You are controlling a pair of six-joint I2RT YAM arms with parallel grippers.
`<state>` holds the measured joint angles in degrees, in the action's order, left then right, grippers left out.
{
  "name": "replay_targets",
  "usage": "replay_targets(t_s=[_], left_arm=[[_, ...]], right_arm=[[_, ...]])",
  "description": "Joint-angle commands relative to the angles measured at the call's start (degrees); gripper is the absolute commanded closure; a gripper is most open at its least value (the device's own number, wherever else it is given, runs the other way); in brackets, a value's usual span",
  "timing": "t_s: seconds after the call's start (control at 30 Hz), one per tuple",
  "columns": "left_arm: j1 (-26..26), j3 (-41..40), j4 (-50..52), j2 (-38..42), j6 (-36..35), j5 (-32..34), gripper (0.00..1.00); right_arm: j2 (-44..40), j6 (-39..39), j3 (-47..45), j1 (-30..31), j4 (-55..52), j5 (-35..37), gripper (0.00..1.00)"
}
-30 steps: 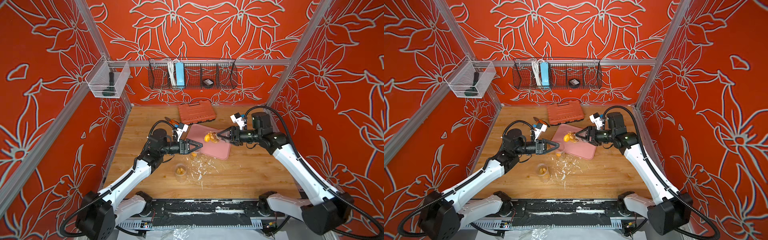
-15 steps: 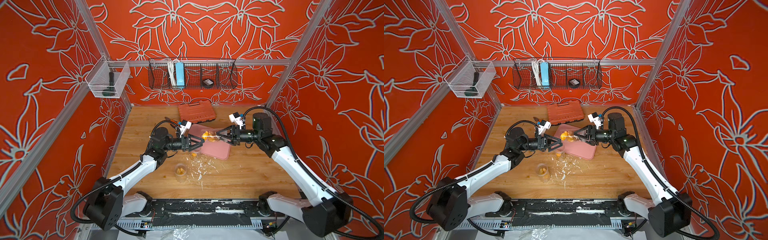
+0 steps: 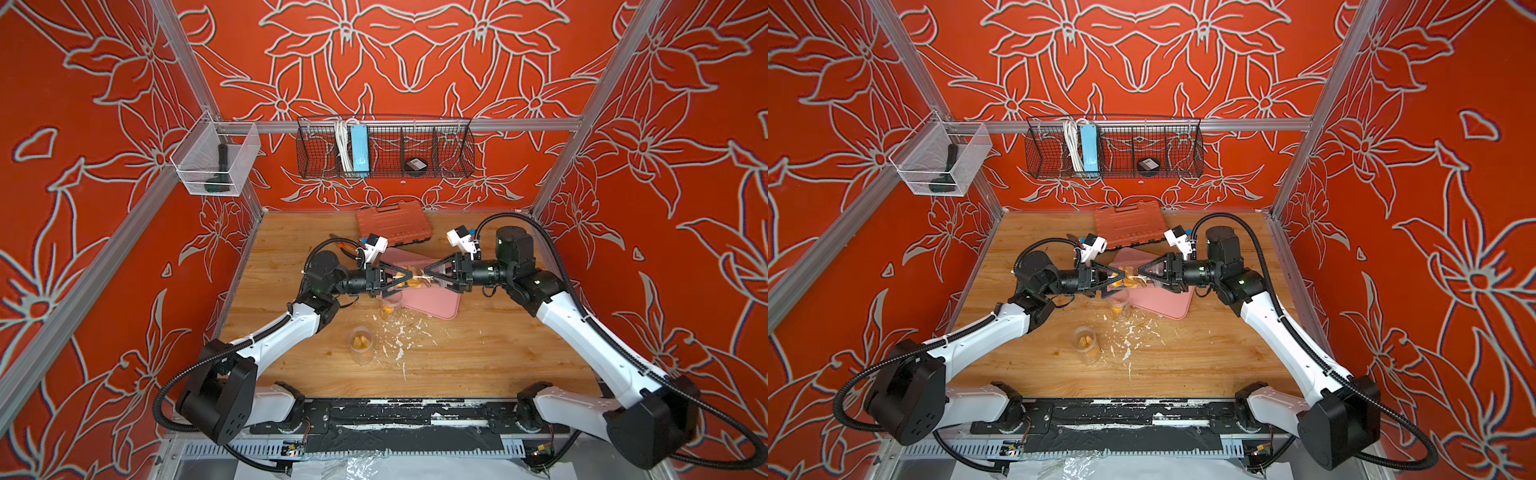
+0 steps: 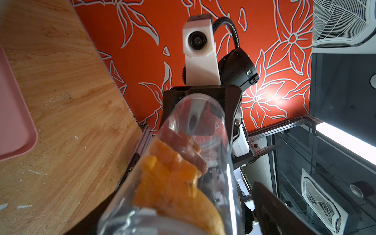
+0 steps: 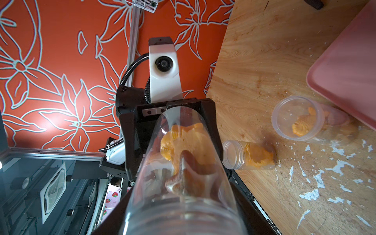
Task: Pour the cookies out of the jar
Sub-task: Pick up the jar from the center of the board.
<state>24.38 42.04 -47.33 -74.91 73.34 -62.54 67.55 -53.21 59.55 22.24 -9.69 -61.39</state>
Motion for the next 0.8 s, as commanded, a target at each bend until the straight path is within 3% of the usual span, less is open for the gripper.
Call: replay_targets(t_s=[0.0, 0.77], left_arm=[[0.2, 2.0, -3.5, -0.5, 2.1, -2.2, 0.08], [0.2, 1.5, -8.6, -2.9, 5.1, -2.5, 0.22]], right_arm=[[0.0, -0.3, -0.5, 0.2, 2.9, -2.5, 0.41], [1.7, 0.4, -1.4, 0.3, 3.0, -3.0, 0.43]])
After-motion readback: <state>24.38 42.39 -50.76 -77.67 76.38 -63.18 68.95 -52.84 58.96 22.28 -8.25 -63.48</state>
